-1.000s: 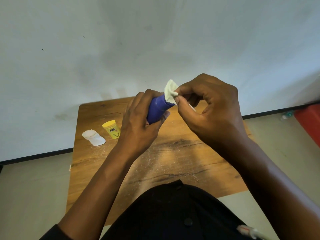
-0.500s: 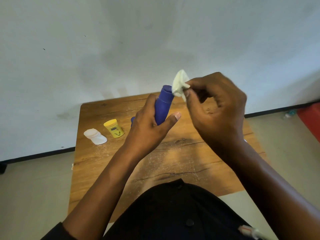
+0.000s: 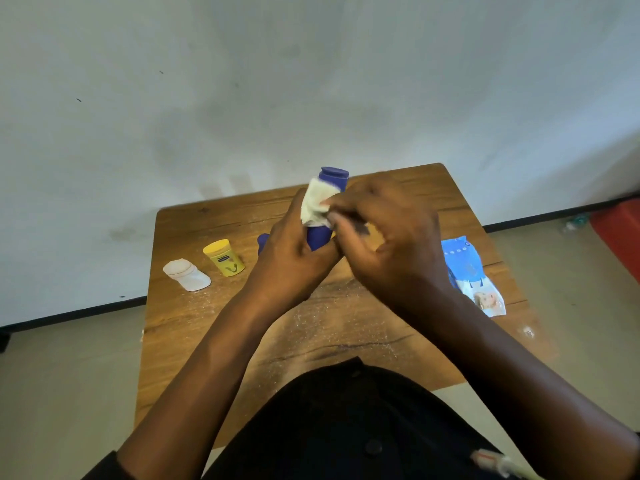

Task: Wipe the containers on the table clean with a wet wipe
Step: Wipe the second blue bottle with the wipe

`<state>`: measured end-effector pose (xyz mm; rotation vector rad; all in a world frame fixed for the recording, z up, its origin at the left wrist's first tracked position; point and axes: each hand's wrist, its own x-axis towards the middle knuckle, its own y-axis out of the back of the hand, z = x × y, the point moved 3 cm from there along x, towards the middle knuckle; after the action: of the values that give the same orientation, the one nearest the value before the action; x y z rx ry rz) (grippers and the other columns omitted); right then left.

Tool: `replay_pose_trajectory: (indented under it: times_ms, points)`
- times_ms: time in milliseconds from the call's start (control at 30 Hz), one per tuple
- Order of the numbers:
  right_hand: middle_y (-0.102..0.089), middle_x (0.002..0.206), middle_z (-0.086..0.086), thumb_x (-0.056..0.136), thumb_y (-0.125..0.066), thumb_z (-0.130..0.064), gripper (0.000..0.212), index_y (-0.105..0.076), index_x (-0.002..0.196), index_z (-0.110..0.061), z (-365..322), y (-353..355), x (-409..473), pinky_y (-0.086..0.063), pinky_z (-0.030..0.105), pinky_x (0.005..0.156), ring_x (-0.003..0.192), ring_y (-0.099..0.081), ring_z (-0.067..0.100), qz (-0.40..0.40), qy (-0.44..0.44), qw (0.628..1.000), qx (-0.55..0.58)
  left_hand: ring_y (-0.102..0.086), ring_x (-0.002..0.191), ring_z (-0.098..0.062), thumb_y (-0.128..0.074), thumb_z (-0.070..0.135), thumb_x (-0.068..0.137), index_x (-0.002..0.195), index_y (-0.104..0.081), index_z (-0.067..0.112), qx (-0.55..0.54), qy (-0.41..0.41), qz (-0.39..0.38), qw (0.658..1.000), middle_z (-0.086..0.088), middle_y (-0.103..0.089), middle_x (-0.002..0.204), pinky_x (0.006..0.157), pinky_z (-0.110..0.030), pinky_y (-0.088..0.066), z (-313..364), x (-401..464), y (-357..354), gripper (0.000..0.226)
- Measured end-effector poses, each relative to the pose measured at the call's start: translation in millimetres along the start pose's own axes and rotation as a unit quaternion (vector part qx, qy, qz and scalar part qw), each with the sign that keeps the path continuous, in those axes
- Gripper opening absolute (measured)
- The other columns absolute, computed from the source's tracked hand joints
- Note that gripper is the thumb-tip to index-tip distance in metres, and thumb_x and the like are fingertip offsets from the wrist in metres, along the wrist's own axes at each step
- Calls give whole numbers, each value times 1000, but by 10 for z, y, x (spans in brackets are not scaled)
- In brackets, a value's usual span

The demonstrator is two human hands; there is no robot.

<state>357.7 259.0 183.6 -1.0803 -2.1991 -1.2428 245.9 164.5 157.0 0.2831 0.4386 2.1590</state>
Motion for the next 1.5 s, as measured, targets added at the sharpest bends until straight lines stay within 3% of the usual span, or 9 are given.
replay_pose_trajectory:
  times_ms: [200, 267, 433, 633, 933, 1100, 1167, 1333, 1500]
  points:
    - [-75, 98, 6, 94, -74, -1, 15, -79, 108, -5, 51, 86, 124, -57, 26, 75, 88, -70, 14, 69, -72, 992, 80, -57, 65, -13, -69, 23, 97, 111, -57, 28, -188, 74, -36, 979, 3, -59, 85, 60, -32, -52, 92, -9, -37, 19]
    - [-74, 99, 4, 96, -73, -3, 14, -78, 110, -5, 50, 113, 113, -57, 23, 74, 89, -70, 11, 88, -107, 984, 112, -53, 68, -17, -65, 28, 100, 114, -53, 12, -350, 124, -49, 927, -3, -55, 81, 60, -34, -51, 71, 7, -42, 25]
    - [-73, 99, 4, 96, -73, -4, 14, -76, 110, -5, -79, 26, 64, -58, 27, 73, 89, -68, 13, 33, -106, 984, 137, -65, 97, -16, -66, 49, 94, 128, -60, 6, -641, 315, 59, 698, -3, -67, 107, 95, -30, -53, -56, 76, 51, 55]
    - [-75, 102, 1, 93, -75, -5, 18, -77, 111, -9, -153, -113, -105, -52, 21, 73, 89, -65, 7, 7, -85, 993, 77, -67, 115, -22, -56, 57, 95, 133, -64, 7, -649, 380, 167, 637, -7, -64, 138, 103, -37, -52, -64, 64, 75, 63]
    - [-71, 97, 9, 87, -78, -5, 13, -79, 100, -6, -259, -184, -150, -50, 30, 71, 89, -65, 19, 2, -5, 999, 37, -69, 95, -24, -41, 61, 100, 114, -67, 8, -646, 369, 173, 646, -11, -68, 94, 94, -37, -53, 110, 42, 64, 61]
    - [-72, 95, 9, 87, -78, -3, 10, -80, 97, -6, -328, -197, -108, -47, 23, 75, 92, -66, 17, -14, 6, 998, 64, -66, 47, -21, -38, 58, 102, 72, -63, 5, -640, 358, 169, 659, -8, -64, 57, 55, -24, -57, 134, -28, -4, 66]
    - [-72, 96, 7, 89, -78, -4, 11, -79, 99, -7, -280, -178, -87, -52, 29, 73, 89, -66, 16, -14, -10, 997, 79, -70, 52, -24, -44, 57, 101, 86, -66, 1, -645, 357, 179, 652, -13, -68, 63, 58, -28, -59, 135, -25, -1, 62]
    - [-73, 98, 5, 93, -77, -5, 12, -77, 105, -6, -132, -94, -79, -47, 16, 73, 84, -61, 10, -4, -52, 996, 66, -67, 117, -21, -57, 53, 98, 128, -60, 0, -673, 361, 209, 611, -15, -68, 128, 87, -30, -58, 60, -18, 31, 60]
    - [-74, 98, 9, 93, -78, -8, 15, -79, 108, -5, -137, -87, -83, -51, 20, 73, 87, -65, 13, 4, -21, 998, 64, -74, 89, -24, -55, 54, 99, 125, -62, -1, -674, 360, 195, 615, -20, -74, 99, 65, -26, -61, 75, -12, -5, 61]
